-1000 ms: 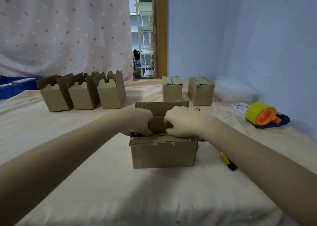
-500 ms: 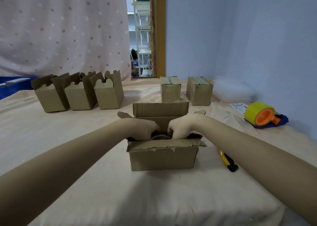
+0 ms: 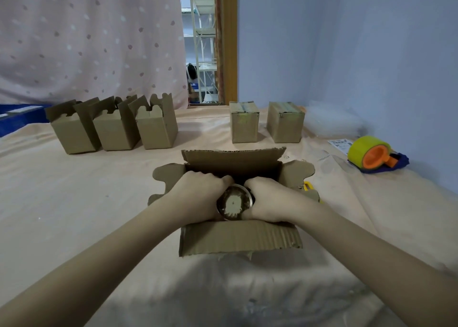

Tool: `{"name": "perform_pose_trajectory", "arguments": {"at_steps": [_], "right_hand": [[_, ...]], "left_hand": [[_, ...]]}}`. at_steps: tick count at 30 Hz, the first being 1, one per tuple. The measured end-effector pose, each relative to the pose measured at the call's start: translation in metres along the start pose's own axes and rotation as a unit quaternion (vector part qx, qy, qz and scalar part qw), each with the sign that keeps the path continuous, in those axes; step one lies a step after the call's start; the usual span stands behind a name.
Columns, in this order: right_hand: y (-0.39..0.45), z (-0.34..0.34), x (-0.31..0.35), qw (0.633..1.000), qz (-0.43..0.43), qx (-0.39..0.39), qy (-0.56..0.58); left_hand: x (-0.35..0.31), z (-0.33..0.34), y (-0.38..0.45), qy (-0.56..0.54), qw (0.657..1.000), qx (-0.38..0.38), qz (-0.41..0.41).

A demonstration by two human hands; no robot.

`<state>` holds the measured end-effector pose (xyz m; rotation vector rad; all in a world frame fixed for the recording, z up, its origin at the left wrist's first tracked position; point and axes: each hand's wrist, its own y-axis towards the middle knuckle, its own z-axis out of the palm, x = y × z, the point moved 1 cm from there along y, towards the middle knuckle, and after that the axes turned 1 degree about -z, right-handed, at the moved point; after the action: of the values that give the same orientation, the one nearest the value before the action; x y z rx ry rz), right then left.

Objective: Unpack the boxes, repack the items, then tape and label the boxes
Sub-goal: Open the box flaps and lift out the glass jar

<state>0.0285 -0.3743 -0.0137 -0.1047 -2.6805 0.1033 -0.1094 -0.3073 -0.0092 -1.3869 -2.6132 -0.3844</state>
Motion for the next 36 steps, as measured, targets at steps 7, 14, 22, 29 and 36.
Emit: {"name": "perform_pose_trajectory", "arguments": {"at_steps": [7, 14, 22, 29, 36], "right_hand": [[-0.009, -0.002, -0.004, 0.995, -0.041, -0.079, 0.048], [-0.023, -0.004, -0.010, 0.970, -0.120, -0.157, 0.140], [-0.014, -0.013, -0.024, 0.945, -0.166, -0.207, 0.191], [0.011, -0.041, -0.008, 0.961, -0.157, -0.169, 0.153], [0.000, -0.049, 0.029, 0.946, -0.174, -0.254, 0.102]], "left_hand": [[0.009, -0.002, -0.001, -0.149, 0.987, -0.056, -0.007], [0.019, -0.008, -0.010, -0.260, 0.955, -0.144, 0.015], [0.017, -0.008, -0.013, -0.433, 0.880, -0.193, -0.037], [0.037, -0.024, 0.011, -0.492, 0.856, -0.142, -0.064], [0.048, -0.051, -0.006, -0.477, 0.849, -0.221, -0.053]]}}
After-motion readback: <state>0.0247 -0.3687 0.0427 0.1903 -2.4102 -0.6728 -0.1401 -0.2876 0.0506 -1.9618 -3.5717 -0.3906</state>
